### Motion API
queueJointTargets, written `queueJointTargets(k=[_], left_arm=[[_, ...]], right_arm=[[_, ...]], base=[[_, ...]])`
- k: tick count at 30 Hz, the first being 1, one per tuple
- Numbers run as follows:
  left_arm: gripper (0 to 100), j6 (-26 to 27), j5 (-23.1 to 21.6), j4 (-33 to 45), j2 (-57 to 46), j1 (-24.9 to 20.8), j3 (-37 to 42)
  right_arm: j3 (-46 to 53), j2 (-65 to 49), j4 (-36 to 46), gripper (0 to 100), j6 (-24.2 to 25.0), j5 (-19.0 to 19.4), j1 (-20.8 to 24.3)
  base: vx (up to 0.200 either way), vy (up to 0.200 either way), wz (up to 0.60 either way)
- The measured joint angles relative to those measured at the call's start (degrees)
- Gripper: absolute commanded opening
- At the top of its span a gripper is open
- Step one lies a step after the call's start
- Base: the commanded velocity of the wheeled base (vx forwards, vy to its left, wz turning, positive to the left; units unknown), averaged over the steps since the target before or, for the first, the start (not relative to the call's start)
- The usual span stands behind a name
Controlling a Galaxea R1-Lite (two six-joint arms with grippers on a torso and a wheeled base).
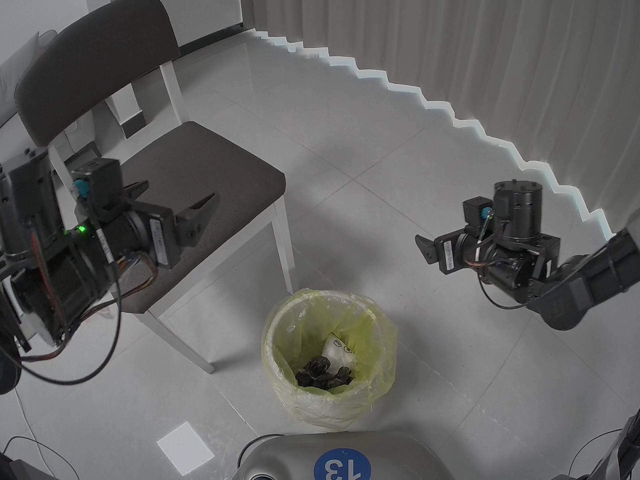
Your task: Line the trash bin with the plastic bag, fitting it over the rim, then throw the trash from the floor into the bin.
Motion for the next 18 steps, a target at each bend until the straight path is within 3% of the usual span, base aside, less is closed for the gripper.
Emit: queueJointTargets(k=[8, 18], left_arm=[[100, -3.34, -0.9, 5.36, -10.63, 1.62, 5.38], [100, -4.29, -2.1, 9.55, -24.11, 7.61, 12.35]], right_arm=[[10.05, -14.75, -0.94, 100, 3.24, -0.83, 1.05], [23.52, -35.36, -1.07, 100, 3.74, -2.0, 0.68]], base=[[0.0, 0.0, 0.0], [0.0, 0.0, 0.0]])
